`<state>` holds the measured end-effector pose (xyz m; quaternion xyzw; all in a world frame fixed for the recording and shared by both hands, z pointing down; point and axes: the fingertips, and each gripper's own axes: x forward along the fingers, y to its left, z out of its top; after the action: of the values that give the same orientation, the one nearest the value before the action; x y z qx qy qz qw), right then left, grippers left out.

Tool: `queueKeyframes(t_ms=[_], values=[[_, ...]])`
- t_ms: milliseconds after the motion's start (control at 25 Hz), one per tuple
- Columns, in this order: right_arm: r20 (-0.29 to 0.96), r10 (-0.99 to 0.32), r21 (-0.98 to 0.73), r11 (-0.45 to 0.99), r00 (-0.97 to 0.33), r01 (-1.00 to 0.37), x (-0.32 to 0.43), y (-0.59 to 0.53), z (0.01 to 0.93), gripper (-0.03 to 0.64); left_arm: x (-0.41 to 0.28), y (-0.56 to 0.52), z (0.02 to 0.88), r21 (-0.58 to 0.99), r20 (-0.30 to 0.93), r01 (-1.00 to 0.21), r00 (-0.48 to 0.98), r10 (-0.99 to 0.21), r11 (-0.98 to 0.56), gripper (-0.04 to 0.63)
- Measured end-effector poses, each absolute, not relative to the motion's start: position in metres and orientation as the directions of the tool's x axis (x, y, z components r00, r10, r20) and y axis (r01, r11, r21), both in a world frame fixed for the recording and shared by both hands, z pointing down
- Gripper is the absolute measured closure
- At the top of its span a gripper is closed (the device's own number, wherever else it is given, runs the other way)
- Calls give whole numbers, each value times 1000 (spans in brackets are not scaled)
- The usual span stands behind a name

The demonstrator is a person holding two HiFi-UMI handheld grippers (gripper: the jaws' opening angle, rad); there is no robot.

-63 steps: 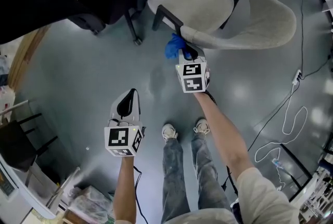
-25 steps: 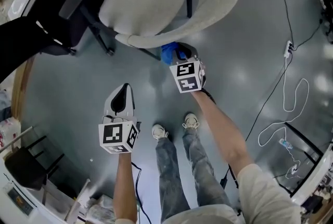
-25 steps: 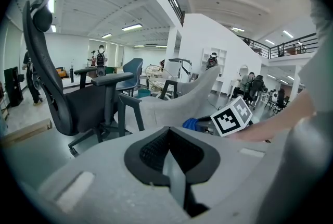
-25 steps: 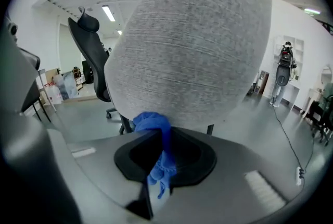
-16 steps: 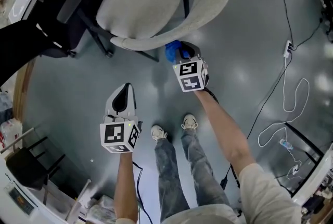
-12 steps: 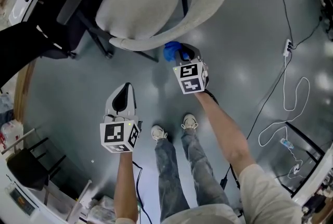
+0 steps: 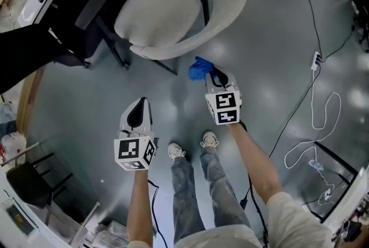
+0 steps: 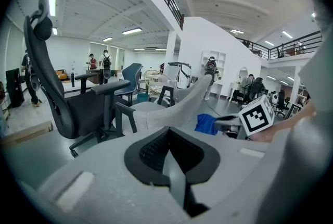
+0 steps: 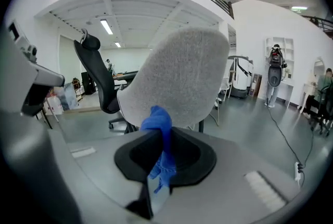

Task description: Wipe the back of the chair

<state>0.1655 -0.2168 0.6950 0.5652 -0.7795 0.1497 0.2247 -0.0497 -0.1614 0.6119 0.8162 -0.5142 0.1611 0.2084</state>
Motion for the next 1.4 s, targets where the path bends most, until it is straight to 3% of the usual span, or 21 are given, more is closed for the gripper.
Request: queueKeyframes(t_ms=[880,1400], values=[[371,-890,39,298,-263,-954,181,-118,458,578,-83,-117,437,138,360,-929,370,-856,-344,595],[279,-920,45,298,-274,-953,194,-115,321,578,-102,-109,324,86,267,-941,338,-902,-327,596]])
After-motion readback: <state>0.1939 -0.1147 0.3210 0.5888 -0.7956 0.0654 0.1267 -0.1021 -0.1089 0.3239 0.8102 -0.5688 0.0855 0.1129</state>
